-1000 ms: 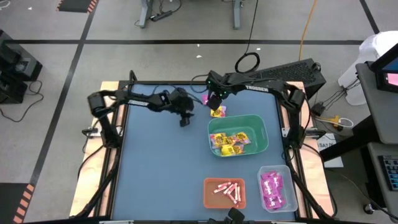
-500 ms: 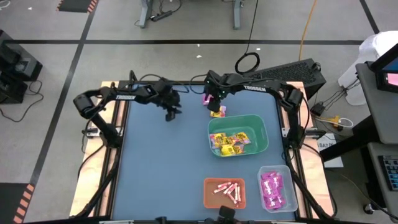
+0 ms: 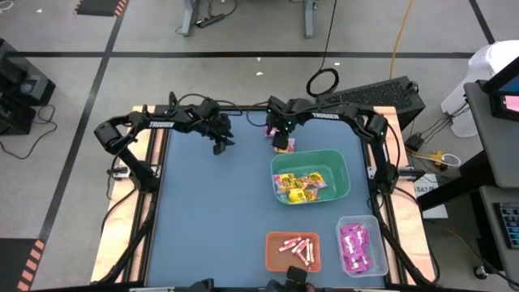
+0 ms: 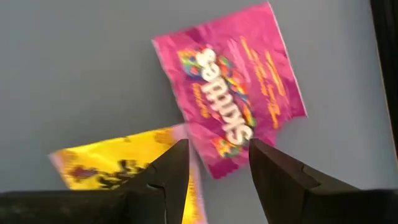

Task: Sort candy
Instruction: Put the purple candy pack into the transparent bin

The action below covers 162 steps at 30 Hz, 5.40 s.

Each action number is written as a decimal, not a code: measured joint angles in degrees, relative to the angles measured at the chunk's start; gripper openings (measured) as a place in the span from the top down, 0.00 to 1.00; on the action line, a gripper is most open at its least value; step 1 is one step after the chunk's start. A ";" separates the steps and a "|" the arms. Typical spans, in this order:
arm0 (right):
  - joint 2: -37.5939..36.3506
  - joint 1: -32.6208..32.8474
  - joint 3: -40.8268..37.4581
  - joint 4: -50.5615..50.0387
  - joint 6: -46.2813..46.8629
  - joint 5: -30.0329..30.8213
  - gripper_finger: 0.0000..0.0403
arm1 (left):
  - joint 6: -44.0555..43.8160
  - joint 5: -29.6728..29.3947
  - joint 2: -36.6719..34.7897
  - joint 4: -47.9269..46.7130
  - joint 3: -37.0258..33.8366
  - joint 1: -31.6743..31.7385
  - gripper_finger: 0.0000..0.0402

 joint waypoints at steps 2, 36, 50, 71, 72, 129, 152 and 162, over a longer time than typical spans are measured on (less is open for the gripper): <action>0.06 -0.57 -0.02 -0.13 0.00 0.03 0.61 | 0.00 0.02 0.00 0.49 0.00 -0.10 0.56; -0.61 2.06 1.51 -5.35 12.07 12.33 1.00 | 0.96 -0.15 0.00 2.96 0.02 -2.84 0.56; 2.43 0.43 2.60 -2.42 12.48 6.96 1.00 | 0.96 -0.17 -0.02 5.80 0.80 -5.51 0.56; 6.16 1.43 6.93 -9.68 11.59 7.42 1.00 | 1.40 -0.22 -0.01 9.01 0.85 -8.65 0.56; 6.15 1.71 6.93 -9.73 11.63 6.59 1.00 | 1.43 -0.37 0.00 9.13 0.85 -8.78 0.56; 8.52 7.18 9.81 -10.75 3.96 11.65 0.64 | 4.06 -7.78 3.41 14.80 0.83 -11.16 0.56; 5.05 8.66 9.40 -11.17 6.54 10.06 1.00 | 5.42 -7.76 3.43 15.36 0.81 -11.52 0.56; 5.03 8.62 9.46 -10.70 8.22 11.27 0.94 | 5.42 -7.76 3.43 14.81 0.81 -11.52 0.56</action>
